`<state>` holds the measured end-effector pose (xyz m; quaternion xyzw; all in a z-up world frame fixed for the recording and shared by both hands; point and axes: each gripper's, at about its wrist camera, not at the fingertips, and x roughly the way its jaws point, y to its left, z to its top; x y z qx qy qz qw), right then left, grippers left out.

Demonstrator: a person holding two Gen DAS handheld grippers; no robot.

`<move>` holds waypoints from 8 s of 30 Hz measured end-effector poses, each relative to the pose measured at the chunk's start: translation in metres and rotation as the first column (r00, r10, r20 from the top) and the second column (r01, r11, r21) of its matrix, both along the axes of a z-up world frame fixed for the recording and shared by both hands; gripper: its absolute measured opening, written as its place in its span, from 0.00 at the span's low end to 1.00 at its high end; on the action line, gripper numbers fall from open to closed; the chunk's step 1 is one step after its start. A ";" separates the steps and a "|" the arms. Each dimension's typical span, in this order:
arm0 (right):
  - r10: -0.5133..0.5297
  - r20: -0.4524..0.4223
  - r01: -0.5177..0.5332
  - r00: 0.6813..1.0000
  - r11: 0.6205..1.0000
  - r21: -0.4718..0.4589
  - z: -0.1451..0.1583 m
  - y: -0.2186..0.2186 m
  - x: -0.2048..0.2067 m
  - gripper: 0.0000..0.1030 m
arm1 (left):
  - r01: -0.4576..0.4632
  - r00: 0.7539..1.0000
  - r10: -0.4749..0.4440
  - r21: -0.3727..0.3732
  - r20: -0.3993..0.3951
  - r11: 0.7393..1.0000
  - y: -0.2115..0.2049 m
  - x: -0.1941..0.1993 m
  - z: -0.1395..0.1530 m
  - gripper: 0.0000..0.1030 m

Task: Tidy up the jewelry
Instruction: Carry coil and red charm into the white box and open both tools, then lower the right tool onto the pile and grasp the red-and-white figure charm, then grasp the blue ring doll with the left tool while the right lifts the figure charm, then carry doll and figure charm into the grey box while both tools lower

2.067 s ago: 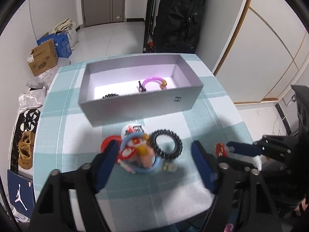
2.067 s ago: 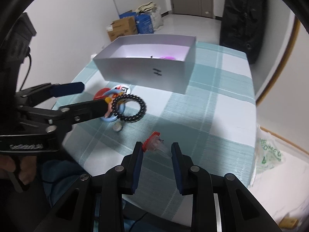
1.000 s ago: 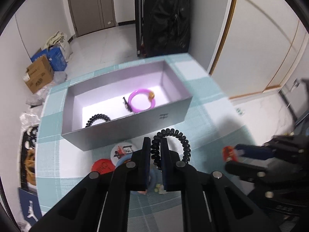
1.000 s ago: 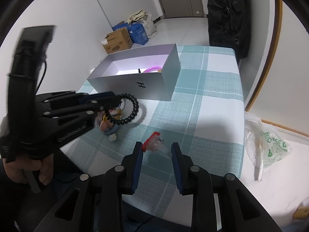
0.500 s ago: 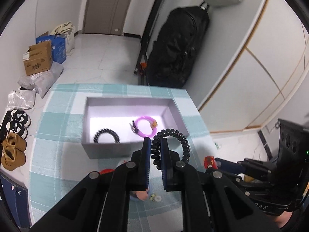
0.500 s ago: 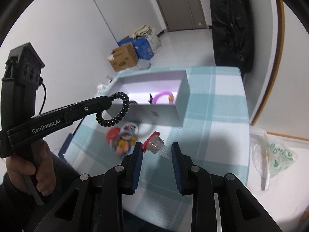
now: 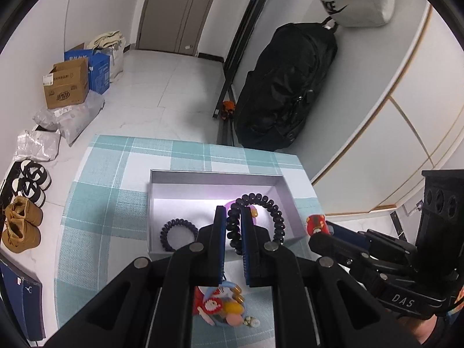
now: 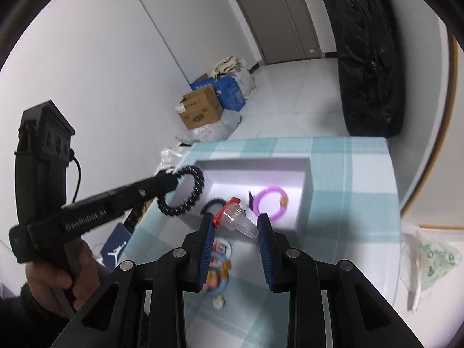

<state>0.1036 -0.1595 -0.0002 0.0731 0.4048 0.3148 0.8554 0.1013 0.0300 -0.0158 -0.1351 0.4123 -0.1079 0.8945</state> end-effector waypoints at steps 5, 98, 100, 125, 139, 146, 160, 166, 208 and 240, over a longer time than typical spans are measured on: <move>-0.007 -0.017 0.007 1.000 1.000 0.013 -0.004 0.006 0.018 0.28 | 0.003 1.000 -0.004 -0.017 -0.023 1.000 0.004 0.013 -0.005 0.05; 0.167 -0.094 -0.184 0.981 0.955 -0.232 -0.060 0.079 -0.033 0.70 | -0.235 0.961 0.232 -0.002 -0.150 0.972 0.072 -0.067 -0.028 0.67; 0.170 -0.113 -0.192 0.979 0.952 -0.239 -0.065 0.085 -0.030 0.64 | -0.238 0.961 0.235 -0.008 -0.149 0.971 0.076 -0.071 -0.027 0.67; 0.124 -0.091 -0.136 0.988 0.981 -0.136 -0.047 0.080 -0.020 0.19 | -0.173 0.967 0.176 0.034 -0.183 0.984 0.068 -0.073 -0.036 0.67; 0.031 -0.069 -0.033 0.997 0.999 -0.027 -0.017 0.030 -0.017 0.19 | 0.101 0.989 -0.086 0.130 -0.121 0.986 -0.004 -0.071 -0.037 0.67; -0.029 -0.071 0.028 0.997 1.000 -0.013 -0.014 -0.001 -0.017 0.19 | 0.171 0.975 -0.140 0.179 -0.170 0.969 -0.028 -0.063 -0.051 0.54; -0.091 -0.065 0.093 0.994 0.995 0.022 -0.006 -0.047 -0.024 0.19 | 0.212 0.963 -0.164 0.228 -0.212 0.950 -0.047 -0.053 -0.056 0.19; -0.098 -0.060 0.101 0.993 0.994 0.037 -0.003 -0.053 -0.025 0.19 | 0.188 0.965 -0.143 0.198 -0.221 0.962 -0.043 -0.052 -0.054 0.11; -0.072 -0.079 0.076 0.994 0.996 0.051 -0.005 -0.032 -0.019 0.20 | 0.132 0.990 -0.128 0.065 -0.060 0.989 -0.030 -0.049 -0.011 0.09; -0.036 -0.085 0.049 0.996 0.988 0.146 -0.005 0.007 0.048 0.20 | 0.041 0.998 -0.043 -0.062 -0.038 0.997 0.002 0.020 -0.002 0.08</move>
